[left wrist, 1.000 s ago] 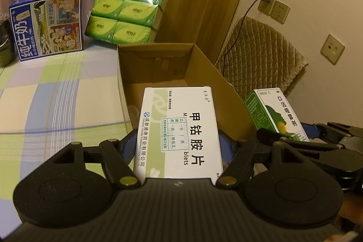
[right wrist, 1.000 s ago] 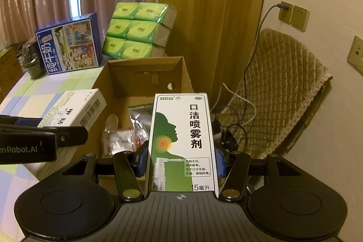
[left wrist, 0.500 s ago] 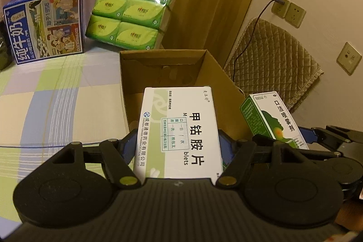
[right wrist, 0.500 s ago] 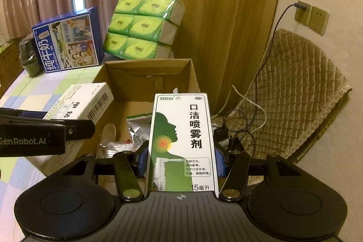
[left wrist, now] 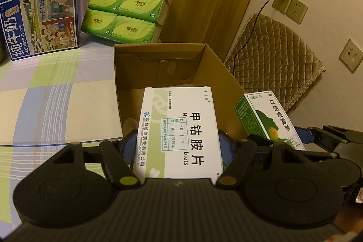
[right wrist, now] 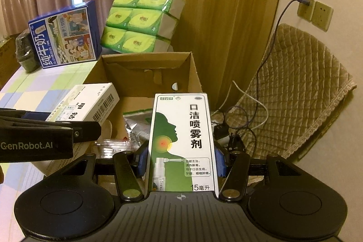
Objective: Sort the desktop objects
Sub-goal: 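Lower both medicine boxes into the cardboard box and open both tools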
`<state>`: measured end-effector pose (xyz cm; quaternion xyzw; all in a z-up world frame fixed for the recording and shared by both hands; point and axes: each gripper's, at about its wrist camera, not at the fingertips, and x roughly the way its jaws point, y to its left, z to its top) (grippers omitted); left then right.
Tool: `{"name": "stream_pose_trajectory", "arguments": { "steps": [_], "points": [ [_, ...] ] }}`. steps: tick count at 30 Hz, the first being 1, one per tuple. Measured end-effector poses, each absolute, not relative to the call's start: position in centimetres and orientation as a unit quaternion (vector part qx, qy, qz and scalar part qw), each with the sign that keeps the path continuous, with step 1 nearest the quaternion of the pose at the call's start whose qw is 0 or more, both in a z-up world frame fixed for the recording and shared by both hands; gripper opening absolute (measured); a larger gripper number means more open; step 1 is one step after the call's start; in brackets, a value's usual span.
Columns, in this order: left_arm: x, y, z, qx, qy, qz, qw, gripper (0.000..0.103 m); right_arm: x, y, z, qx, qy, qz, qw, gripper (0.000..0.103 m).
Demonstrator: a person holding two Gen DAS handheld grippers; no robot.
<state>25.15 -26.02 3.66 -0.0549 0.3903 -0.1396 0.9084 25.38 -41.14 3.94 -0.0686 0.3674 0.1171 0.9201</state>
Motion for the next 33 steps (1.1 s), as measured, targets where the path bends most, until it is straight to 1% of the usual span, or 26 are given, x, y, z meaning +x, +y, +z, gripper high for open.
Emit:
{"name": "stream_pose_trajectory", "arguments": {
  "steps": [6,9,23,25,27,30,33],
  "points": [
    [25.7,-26.4,3.6,-0.055,0.39,-0.146,0.908,0.067,25.7,-41.2,3.8,-0.069,0.37,0.114,0.919,0.053],
    [25.7,-26.0,3.8,-0.058,0.384,-0.14,0.911,0.072,25.7,-41.3,3.8,-0.069,0.37,0.113,0.92,0.053],
    [24.9,-21.3,4.3,-0.065,0.373,-0.109,0.919,0.072,25.8,-39.3,4.1,-0.064,0.368,0.133,0.918,0.053],
    [24.7,-20.8,4.3,-0.066,0.373,-0.106,0.919,0.074,25.8,-39.1,4.4,-0.049,0.36,0.146,0.92,0.053],
    [24.4,-20.3,4.3,-0.068,0.373,-0.102,0.92,0.076,26.0,-39.0,4.8,-0.037,0.356,0.149,0.922,0.055],
    [24.0,-19.9,4.2,-0.065,0.378,-0.098,0.918,0.076,25.8,-39.1,5.5,-0.034,0.342,0.137,0.929,0.059],
    [23.3,-19.7,4.1,-0.06,0.379,-0.096,0.918,0.077,25.3,-39.7,5.8,-0.023,0.343,0.131,0.93,0.065]
  ]
}}
